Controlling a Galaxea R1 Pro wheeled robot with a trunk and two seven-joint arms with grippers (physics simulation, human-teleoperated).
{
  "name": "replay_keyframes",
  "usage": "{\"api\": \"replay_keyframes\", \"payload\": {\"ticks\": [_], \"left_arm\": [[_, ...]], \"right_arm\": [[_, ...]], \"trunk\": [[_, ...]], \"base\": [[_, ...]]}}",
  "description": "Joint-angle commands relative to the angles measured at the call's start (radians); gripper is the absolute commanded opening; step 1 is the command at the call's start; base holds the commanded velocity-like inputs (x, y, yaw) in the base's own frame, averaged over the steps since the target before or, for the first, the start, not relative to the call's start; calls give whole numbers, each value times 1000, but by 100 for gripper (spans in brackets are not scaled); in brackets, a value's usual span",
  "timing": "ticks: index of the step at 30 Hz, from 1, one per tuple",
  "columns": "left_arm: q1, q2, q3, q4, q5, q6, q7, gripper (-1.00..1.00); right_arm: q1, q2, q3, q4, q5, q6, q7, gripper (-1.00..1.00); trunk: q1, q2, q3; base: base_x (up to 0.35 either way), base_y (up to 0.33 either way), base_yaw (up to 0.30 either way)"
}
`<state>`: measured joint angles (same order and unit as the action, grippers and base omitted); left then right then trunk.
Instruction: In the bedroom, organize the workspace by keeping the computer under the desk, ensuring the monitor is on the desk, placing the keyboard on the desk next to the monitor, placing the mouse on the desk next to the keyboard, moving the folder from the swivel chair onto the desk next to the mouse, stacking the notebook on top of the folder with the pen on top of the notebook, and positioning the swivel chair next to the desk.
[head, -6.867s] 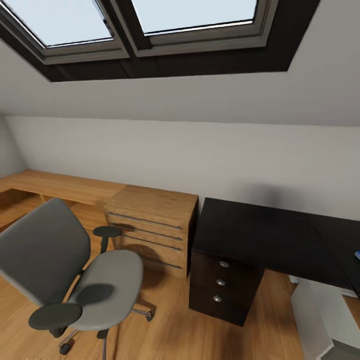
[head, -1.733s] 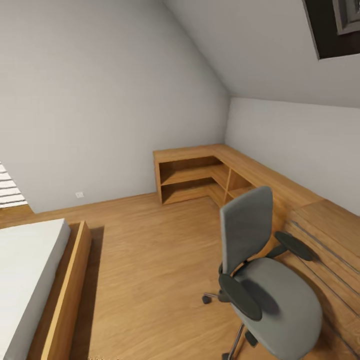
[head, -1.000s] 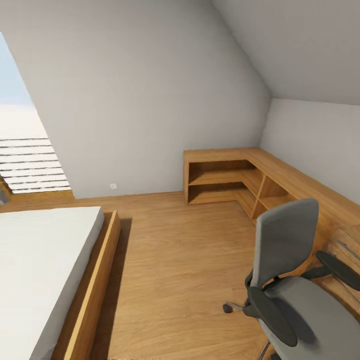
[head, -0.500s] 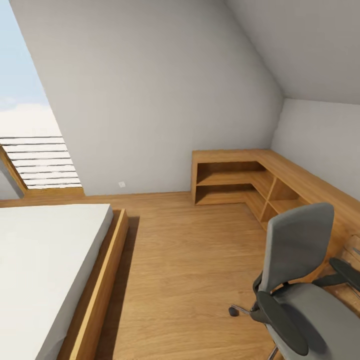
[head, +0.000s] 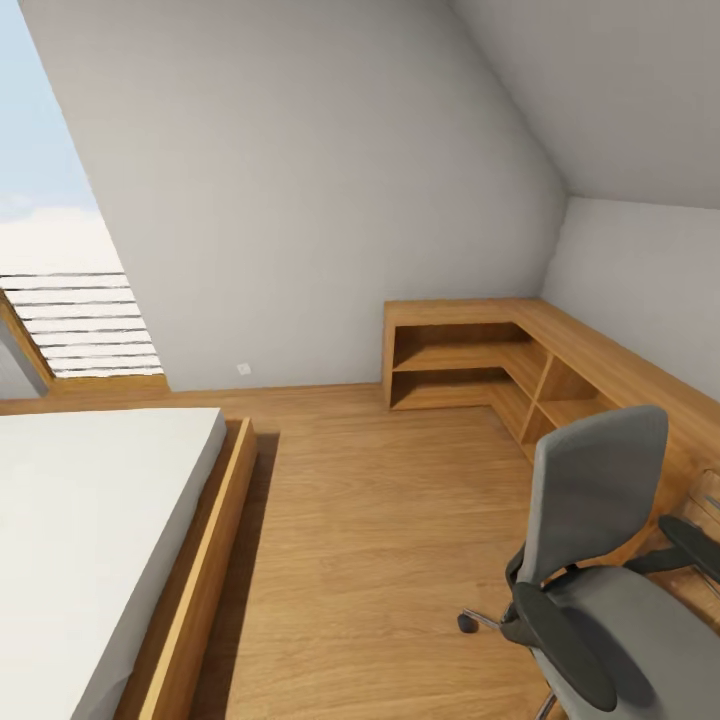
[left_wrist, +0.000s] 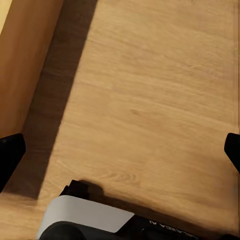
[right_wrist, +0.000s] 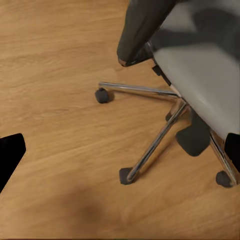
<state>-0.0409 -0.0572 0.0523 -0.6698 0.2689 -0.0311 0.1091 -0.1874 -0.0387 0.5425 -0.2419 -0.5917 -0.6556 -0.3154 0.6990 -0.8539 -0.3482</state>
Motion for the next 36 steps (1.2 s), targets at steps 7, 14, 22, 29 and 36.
{"api": "replay_keyframes", "payload": {"ticks": [7,14,22,29,36], "left_arm": [[0,-9,2,-1,9,-13,-2,100],[0,-9,0,52,8,-45,-6,100],[0,-8,-2,125,7,-129,-7,100],[0,-7,0,132,7,-143,-6,100],[0,-8,-1,133,7,-146,-6,100]], "right_arm": [[-26,0,10,1,-3,60,108,100],[-30,0,15,41,-2,66,183,100],[-30,-1,13,58,-1,65,192,100],[-30,-3,11,59,-1,65,193,100],[-30,-3,10,61,-2,65,192,100]], "trunk": [[0,-1,-1],[0,-1,-1],[0,-1,-1],[0,-1,-1],[0,-1,-1]], "base": [[0,0,0],[8,1,0],[228,63,0],[310,143,0],[239,150,0]]}}
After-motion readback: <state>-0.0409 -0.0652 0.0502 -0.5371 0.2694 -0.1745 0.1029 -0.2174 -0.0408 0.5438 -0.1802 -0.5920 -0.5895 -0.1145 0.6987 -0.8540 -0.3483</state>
